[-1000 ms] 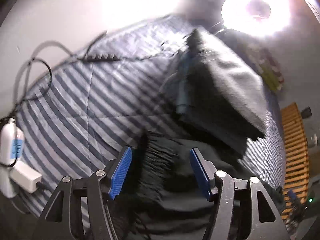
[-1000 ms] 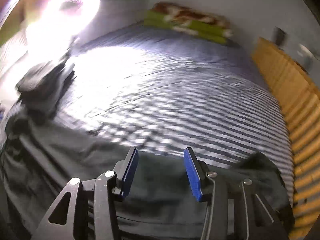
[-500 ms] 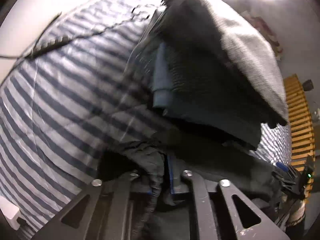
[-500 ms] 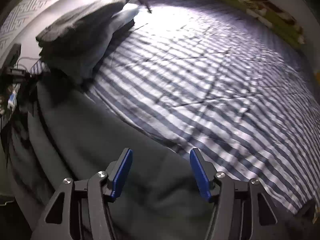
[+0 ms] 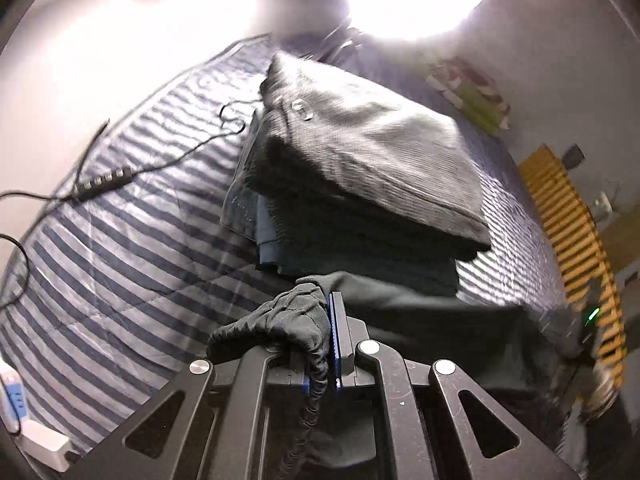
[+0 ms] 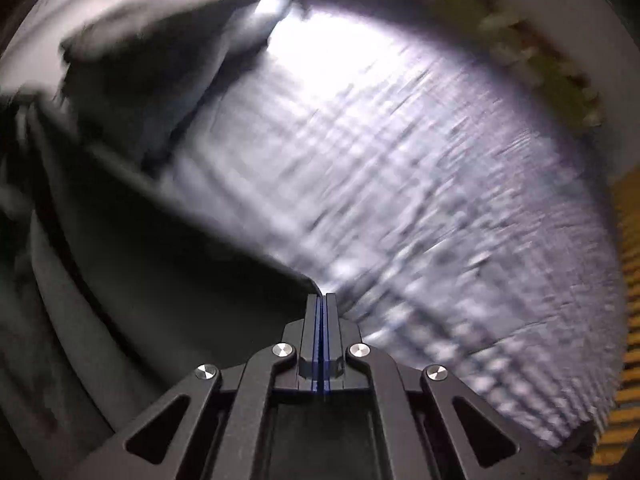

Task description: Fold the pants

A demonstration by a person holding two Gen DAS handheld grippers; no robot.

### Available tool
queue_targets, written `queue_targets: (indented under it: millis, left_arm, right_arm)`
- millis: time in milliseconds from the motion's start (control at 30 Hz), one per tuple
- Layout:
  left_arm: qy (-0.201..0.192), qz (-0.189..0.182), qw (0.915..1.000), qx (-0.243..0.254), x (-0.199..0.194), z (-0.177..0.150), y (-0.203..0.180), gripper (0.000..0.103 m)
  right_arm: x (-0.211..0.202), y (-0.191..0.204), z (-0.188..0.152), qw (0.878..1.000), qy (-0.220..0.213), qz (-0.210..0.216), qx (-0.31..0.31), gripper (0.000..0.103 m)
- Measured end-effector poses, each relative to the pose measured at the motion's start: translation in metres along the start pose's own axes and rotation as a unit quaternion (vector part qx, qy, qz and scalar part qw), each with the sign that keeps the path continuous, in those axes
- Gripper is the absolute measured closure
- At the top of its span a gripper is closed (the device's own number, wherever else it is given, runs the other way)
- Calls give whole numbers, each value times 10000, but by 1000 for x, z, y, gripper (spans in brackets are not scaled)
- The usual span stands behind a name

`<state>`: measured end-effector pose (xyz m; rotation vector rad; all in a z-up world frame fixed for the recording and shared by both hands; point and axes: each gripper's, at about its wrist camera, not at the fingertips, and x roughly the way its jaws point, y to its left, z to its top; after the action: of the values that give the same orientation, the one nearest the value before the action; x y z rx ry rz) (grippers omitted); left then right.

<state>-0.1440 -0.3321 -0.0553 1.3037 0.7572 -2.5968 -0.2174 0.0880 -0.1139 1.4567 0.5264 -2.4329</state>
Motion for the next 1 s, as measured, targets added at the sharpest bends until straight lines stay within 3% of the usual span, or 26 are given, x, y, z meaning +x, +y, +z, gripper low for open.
queue_targets:
  millis: [100,200,333,500,533,600,767,933,1000]
  left_arm:
    - [-165,-15,9991,394,-30,-24,-5,96]
    - [-231,-103,9968,761,-61,-71,-6,96]
    - [303,-261,9959,809,-70,-138,-1,91]
    - [939,-359,9926,684,-66,-197,5,79]
    - [945,-425,9926,627,-68,-202,6,78]
    - [850,-516,9939,474,-75,-203,9,64]
    - [690,-671,9953,107,-87,-187,19,56]
    - [747,-983,9920,-245,-77,-162,23,55]
    - [770,-998,9918,-183,-73,-156,17,61]
  right_arm:
    - [-56,-5,-3,9961,-816,-199,254,102]
    - [-105,7,-38,9915,-1277,-176,159,102]
    - [-121,37,-108,9942,-1051,-201,-143,102]
    - [-96,71,-181,9978,-381,-385,-372,102]
    - [-91,73,-190,9982,-298,-397,-346,102]
    - [-86,75,-201,9988,-188,-337,-299,102]
    - [-88,81,-202,9975,-200,-491,-458,102]
    - [-93,85,-200,9969,-200,-542,-542,102]
    - [-92,85,-204,9969,-177,-528,-554,102]
